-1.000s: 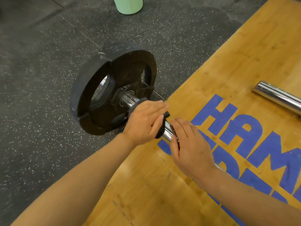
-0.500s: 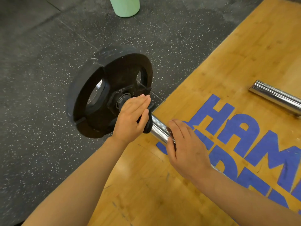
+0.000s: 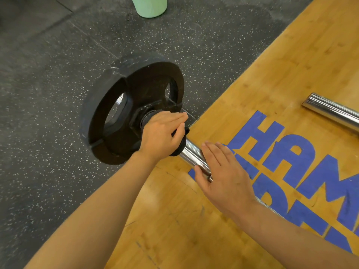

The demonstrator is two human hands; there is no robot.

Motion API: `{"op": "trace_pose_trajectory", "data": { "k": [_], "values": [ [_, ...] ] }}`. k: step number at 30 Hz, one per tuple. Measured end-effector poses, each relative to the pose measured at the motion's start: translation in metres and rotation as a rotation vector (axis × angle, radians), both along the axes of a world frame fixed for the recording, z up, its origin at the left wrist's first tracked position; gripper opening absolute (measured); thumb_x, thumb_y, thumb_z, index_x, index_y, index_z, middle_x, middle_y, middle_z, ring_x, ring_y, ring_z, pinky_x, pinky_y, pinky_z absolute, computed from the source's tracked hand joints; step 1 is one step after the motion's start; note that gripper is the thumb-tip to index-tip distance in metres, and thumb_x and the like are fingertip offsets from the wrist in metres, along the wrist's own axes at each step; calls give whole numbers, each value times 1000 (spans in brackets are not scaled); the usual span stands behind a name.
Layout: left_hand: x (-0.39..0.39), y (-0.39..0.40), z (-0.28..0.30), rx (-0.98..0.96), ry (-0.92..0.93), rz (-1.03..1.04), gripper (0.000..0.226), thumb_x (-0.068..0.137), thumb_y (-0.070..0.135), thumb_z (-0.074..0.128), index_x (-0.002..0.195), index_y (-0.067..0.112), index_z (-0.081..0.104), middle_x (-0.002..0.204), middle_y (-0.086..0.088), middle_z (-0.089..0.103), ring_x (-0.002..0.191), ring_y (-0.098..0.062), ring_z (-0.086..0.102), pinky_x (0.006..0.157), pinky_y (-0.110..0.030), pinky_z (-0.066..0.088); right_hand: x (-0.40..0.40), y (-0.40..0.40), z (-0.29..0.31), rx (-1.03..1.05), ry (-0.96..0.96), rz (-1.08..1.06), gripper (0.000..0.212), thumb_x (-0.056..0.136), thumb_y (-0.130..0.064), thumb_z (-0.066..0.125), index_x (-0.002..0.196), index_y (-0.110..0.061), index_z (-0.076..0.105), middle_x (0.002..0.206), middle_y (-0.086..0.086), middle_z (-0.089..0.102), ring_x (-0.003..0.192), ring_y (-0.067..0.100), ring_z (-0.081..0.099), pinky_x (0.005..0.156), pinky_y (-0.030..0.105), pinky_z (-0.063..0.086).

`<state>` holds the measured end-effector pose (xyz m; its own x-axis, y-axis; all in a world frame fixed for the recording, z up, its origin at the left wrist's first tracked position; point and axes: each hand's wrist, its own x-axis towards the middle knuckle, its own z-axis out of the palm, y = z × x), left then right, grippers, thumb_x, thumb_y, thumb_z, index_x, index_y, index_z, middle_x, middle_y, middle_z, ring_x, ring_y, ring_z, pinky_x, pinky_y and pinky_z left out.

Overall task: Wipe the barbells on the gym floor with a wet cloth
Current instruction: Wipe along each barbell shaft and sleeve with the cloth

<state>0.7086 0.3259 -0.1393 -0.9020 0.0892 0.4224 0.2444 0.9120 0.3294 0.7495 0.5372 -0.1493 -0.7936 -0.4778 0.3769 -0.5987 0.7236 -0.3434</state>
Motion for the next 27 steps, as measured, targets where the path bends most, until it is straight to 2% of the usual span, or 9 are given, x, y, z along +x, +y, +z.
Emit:
{"op": "trace_pose_trajectory", "data": {
  "k": [3, 5, 7, 12, 17, 22, 24, 27],
  "values": [
    [18, 12, -13, 71, 48, 166, 39, 103, 20, 41, 131, 1, 60, 137, -9, 58, 133, -21, 50, 117, -40, 30, -1, 0, 0, 29, 13, -3, 52, 97, -41, 46, 130, -4, 63, 132, 9, 64, 126, 32, 58, 95, 41, 56],
    [26, 18, -16, 111, 54, 216, 42, 104, 21, 38, 135, 1, 56, 143, -9, 53, 138, -21, 44, 120, -40, 24, -1, 0, -1, 51, 30, -4, 53, 98, -42, 45, 130, -5, 64, 132, 8, 64, 126, 31, 58, 95, 40, 56],
    [22, 12, -14, 89, 47, 173, 42, 103, 20, 38, 134, 1, 57, 140, -9, 56, 135, -21, 46, 119, -40, 27, -1, 0, -2, 61, 45, -2, 53, 99, -43, 45, 131, -6, 64, 133, 7, 64, 126, 31, 58, 94, 39, 56],
    [-4, -11, -4, 2, 30, 65, 36, 99, 19, 44, 116, 5, 71, 116, -9, 70, 111, -23, 64, 107, -37, 41, -4, 3, -5, 64, 87, 16, 48, 100, -41, 47, 133, -10, 63, 131, 5, 65, 125, 33, 58, 92, 41, 57],
    [0, -4, -15, 38, 54, 163, 36, 100, 18, 42, 115, 4, 71, 117, -9, 69, 111, -23, 63, 109, -43, 38, -6, 3, -8, 43, 134, 80, 43, 97, -32, 54, 133, -9, 63, 130, 5, 65, 120, 30, 61, 96, 45, 53],
    [4, -5, -11, 59, 36, 162, 37, 100, 17, 40, 118, 3, 70, 120, -10, 68, 115, -24, 61, 111, -43, 35, -14, 16, -6, 198, 202, 309, 54, 97, -37, 46, 143, -9, 53, 148, 5, 52, 136, 26, 49, 109, 43, 44],
    [10, 4, -14, 107, 51, 244, 39, 101, 18, 37, 124, 3, 66, 127, -11, 64, 124, -25, 55, 118, -39, 26, -20, 19, -7, 195, 207, 381, 54, 97, -37, 48, 142, -8, 54, 148, 6, 51, 137, 26, 48, 107, 42, 47],
    [24, 32, -23, 288, 49, 433, 46, 102, 20, 31, 141, 3, 48, 147, -11, 47, 142, -26, 34, 122, -38, 9, -19, 18, -8, 156, 159, 368, 53, 97, -35, 49, 141, -7, 55, 148, 5, 52, 137, 26, 49, 103, 42, 50]
  ]
}}
